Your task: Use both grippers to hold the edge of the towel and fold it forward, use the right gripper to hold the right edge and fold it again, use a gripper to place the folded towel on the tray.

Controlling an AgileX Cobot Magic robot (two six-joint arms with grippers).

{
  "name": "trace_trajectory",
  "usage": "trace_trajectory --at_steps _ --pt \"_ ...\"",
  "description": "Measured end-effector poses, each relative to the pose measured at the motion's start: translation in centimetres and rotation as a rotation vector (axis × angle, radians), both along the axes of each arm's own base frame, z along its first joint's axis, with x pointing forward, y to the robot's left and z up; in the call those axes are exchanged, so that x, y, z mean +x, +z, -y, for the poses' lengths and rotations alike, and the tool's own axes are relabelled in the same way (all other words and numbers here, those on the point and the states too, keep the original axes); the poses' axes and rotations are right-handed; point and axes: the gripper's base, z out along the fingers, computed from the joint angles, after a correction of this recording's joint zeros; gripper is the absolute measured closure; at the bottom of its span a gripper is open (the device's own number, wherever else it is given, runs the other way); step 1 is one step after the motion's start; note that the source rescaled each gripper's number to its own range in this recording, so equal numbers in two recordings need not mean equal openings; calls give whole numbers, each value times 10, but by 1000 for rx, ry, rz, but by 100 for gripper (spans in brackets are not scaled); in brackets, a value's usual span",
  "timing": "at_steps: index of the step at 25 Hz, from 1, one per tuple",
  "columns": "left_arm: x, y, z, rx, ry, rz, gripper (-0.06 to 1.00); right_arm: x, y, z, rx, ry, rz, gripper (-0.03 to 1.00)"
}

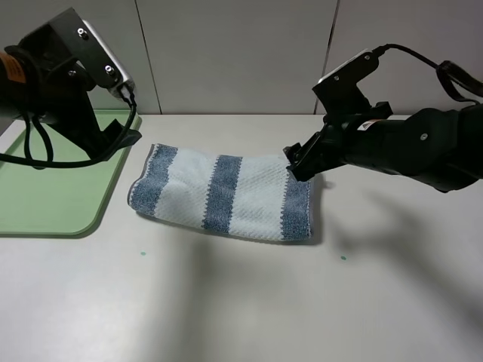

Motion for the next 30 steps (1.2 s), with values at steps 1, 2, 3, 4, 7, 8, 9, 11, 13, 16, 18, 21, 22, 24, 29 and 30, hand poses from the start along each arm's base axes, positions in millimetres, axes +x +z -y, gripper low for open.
trace_trajectory --at_steps 1,2,3,4,7,8,9,11,13,16,18,21,22,24,29,30 --pt "0 0 0 0 0 0 -1 0 0 0 9 -4 -8 -3" --pt "0 0 0 0 0 0 -1 -1 -1 0 11 -3 -13 -3" --pt "0 0 0 0 0 0 -1 -1 -1 -1 13 0 -22 -3" --pt "0 0 0 0 0 0 -1 -2 -2 -1 15 4 -36 -3" --pt "0 0 0 0 0 0 -1 -4 -5 -2 21 15 -73 -3" --pt "0 0 0 0 0 0 -1 -5 -5 -2 23 16 -80 -3" --pt "0 0 0 0 0 0 -1 -5 -5 -2 24 16 -82 -3" --pt "0 0 0 0 1 -1 -1 -5 -6 -2 26 15 -89 -3" --pt "-2 2 -1 -4 8 -3 -1 -6 -6 -3 29 16 -98 -3" --pt "-9 12 -5 -20 22 11 -1 -6 -7 -3 31 15 -105 -3" --pt "-16 20 -8 -36 38 21 -1 -6 -7 -3 37 8 -108 -3" --pt "-30 33 -16 -57 73 20 -1 -6 -7 -2 46 -4 -113 -3" --pt "-36 38 -20 -64 89 16 -1 -6 -7 -2 47 -6 -114 -3" --pt "-50 46 -27 -79 124 3 -1 -6 -7 -2 48 -7 -114 -3" --pt "-85 66 -45 -143 203 4 -1 -6 -7 -2 48 -7 -114 -3" --pt "-92 70 -49 -161 221 6 -1 -6 -7 -2 48 -7 -113 -3"
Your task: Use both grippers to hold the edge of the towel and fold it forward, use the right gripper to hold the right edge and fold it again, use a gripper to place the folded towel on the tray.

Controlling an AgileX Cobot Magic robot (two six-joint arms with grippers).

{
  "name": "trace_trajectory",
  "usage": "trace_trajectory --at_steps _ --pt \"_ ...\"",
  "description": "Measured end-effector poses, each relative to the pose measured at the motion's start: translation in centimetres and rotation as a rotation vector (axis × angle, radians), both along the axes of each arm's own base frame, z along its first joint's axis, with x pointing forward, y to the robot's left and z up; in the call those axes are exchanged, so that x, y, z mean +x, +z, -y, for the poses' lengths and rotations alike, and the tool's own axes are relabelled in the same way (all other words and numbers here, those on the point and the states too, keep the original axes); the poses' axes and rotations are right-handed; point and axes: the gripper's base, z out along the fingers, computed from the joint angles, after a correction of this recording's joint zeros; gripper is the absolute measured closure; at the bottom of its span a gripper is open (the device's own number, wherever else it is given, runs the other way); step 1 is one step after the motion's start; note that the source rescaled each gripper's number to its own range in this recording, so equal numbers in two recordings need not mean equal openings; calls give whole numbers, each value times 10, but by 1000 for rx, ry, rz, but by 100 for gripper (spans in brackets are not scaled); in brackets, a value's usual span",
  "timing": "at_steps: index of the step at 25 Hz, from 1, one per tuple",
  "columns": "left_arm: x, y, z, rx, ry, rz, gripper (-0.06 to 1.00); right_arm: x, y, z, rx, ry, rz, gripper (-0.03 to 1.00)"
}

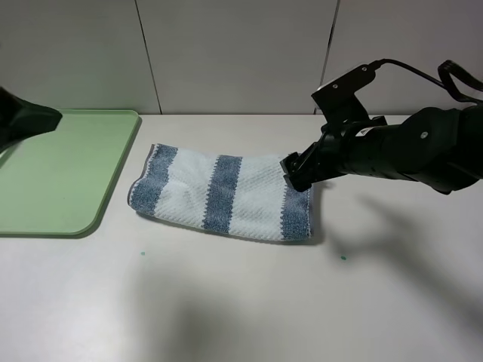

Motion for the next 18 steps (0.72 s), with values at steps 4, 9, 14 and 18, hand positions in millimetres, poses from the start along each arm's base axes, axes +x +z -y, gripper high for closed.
trace_trajectory --at_steps 4,9,14,18 --pt "-30 7 -13 -64 58 -41 -1 0 0 0 1 -1 0 -3" --pt "-63 4 -28 -92 124 -145 -1 0 0 0 5 -7 -2 -3" --pt "-87 -4 -40 -107 232 -297 -1 0 0 0 8 -11 -4 -3" --pt "-94 -13 -43 -89 289 -397 -1 1 1 1 7 -17 7 -3"
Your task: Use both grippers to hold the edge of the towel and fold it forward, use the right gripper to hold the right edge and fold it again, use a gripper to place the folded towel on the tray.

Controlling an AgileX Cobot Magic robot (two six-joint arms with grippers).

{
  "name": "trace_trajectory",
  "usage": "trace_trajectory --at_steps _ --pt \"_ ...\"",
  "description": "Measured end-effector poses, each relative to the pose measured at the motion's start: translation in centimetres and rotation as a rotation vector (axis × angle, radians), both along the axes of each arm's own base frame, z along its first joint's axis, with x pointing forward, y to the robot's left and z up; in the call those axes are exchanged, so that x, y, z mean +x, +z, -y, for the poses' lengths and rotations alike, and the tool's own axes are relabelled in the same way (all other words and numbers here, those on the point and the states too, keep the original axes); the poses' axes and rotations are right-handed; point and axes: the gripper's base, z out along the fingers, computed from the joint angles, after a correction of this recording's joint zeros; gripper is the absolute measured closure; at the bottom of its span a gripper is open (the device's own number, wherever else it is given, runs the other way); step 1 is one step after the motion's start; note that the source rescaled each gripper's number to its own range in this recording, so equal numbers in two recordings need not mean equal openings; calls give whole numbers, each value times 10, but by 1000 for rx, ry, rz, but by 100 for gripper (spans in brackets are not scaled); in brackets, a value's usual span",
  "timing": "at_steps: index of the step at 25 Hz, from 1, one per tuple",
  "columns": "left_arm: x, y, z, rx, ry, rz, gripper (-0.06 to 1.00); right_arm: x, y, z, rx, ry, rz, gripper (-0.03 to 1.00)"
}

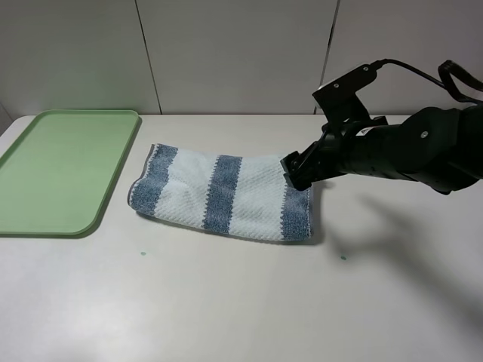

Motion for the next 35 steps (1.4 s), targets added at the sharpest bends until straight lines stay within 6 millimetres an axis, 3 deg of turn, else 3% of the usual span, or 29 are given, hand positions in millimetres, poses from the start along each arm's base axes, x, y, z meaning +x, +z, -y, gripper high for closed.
trace_trajectory --at_steps 8,35 --pt "-2 -47 -1 39 49 -156 -1 1 1 0 0 -6 8 -3" --pt "2 -48 2 2 48 -114 -1 2 1 3 69 -104 -2 -3"
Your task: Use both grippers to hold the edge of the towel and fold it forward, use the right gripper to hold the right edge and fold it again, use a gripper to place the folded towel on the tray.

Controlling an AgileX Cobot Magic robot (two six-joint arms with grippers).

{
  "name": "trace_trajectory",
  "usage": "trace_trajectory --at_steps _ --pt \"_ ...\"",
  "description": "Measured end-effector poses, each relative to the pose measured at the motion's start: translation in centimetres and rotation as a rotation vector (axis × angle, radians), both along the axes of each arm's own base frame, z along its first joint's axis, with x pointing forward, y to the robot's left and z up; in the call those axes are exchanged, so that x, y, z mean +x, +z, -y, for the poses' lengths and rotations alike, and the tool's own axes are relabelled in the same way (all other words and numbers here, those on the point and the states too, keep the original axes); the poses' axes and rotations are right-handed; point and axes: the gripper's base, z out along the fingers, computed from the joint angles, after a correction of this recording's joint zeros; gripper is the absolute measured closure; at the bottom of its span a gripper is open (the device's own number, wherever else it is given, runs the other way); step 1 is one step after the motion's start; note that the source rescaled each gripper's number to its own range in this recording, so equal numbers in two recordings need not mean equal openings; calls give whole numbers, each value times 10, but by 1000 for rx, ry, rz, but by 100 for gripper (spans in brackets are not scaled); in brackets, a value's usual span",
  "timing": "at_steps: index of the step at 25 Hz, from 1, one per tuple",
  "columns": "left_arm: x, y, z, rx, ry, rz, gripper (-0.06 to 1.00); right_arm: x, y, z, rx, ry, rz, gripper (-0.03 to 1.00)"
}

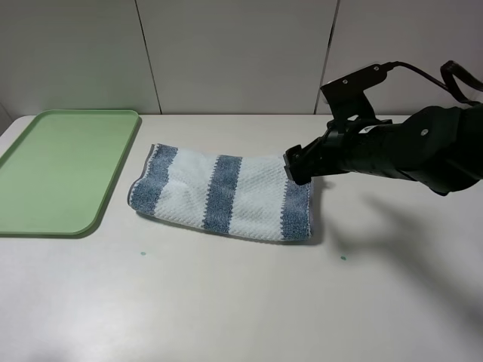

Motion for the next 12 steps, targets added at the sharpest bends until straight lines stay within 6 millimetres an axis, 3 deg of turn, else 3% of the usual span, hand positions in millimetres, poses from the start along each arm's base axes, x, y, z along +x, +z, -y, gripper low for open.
trace_trajectory --at_steps 12 --pt "0 0 0 -1 0 2 -1 4 4 4 153 -173 19 -3"
